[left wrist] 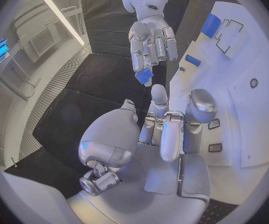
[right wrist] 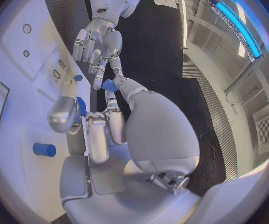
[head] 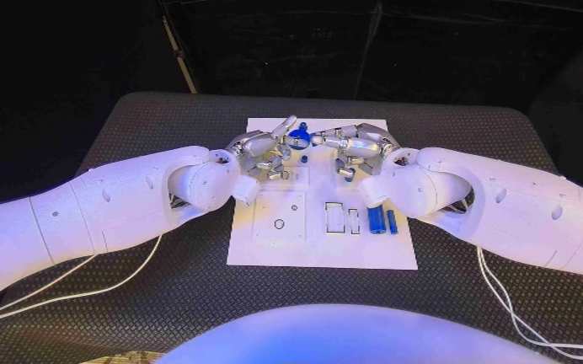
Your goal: Assemble the parts on the task board
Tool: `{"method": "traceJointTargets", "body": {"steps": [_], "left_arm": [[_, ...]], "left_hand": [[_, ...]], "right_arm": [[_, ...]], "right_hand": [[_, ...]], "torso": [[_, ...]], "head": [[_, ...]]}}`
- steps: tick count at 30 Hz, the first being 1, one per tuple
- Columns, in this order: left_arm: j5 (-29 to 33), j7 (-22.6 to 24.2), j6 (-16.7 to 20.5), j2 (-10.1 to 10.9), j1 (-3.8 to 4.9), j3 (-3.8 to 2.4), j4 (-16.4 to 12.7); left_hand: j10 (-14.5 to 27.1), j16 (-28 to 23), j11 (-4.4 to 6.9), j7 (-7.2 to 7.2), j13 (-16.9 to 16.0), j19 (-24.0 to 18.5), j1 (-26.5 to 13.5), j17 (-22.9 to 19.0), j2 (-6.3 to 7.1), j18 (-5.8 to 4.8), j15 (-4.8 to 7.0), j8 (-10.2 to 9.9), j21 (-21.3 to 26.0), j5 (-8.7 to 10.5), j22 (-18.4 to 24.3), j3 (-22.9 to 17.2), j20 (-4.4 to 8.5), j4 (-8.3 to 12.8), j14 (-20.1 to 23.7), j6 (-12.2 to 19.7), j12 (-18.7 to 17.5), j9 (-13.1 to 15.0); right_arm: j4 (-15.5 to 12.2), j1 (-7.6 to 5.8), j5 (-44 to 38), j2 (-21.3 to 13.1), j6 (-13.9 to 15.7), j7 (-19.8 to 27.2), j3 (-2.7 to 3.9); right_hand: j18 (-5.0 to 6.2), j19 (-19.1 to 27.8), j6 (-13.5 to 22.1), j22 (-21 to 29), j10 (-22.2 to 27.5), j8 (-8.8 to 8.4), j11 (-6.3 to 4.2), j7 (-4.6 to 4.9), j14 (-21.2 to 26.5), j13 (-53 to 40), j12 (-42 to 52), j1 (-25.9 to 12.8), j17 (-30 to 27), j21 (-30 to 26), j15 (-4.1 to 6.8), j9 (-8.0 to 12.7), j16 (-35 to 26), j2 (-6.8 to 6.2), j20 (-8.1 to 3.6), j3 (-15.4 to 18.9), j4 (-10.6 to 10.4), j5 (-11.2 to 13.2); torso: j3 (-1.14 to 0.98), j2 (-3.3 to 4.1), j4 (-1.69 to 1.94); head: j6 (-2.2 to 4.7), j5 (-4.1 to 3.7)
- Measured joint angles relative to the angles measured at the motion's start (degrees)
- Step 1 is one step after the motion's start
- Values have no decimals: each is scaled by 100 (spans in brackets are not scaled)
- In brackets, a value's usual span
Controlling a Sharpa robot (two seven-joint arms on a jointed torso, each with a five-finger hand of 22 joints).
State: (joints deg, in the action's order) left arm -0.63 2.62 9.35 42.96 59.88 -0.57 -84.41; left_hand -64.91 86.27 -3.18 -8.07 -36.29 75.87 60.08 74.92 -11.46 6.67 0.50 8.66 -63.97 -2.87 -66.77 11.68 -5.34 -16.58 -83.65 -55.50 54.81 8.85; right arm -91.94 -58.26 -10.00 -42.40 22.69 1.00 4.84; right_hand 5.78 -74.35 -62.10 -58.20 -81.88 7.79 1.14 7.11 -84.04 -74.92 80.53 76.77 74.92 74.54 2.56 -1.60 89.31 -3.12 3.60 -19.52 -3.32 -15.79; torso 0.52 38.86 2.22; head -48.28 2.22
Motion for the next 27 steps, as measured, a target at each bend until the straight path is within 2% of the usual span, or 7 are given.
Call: {"method": "traceJointTargets", "body": {"steps": [9,27], "left_arm": [[-37,-130,-173,-22,0,0,-10],[-71,-181,-504,-85,0,0,-43]], "left_hand": [[0,0,0,0,-11,0,-23,0,-23,1,0,0,0,0,-20,0,0,0,0,0,24,0],[0,24,0,-3,-96,0,-105,0,-105,0,0,0,-75,0,-98,82,0,-14,0,-43,111,-11]], "right_arm": [[17,0,0,16,-22,11,0],[139,-4,-32,100,-99,19,1]], "right_hand": [[0,0,-1,0,0,0,0,1,0,0,0,7,0,0,0,0,0,6,0,1,0,0],[0,0,2,4,0,1,0,-3,0,0,0,16,-1,0,0,0,0,14,0,23,8,13]], "torso": [[-1,-5,0],[-2,-9,-3]], "head": [[-23,14],[-2,5]]}}
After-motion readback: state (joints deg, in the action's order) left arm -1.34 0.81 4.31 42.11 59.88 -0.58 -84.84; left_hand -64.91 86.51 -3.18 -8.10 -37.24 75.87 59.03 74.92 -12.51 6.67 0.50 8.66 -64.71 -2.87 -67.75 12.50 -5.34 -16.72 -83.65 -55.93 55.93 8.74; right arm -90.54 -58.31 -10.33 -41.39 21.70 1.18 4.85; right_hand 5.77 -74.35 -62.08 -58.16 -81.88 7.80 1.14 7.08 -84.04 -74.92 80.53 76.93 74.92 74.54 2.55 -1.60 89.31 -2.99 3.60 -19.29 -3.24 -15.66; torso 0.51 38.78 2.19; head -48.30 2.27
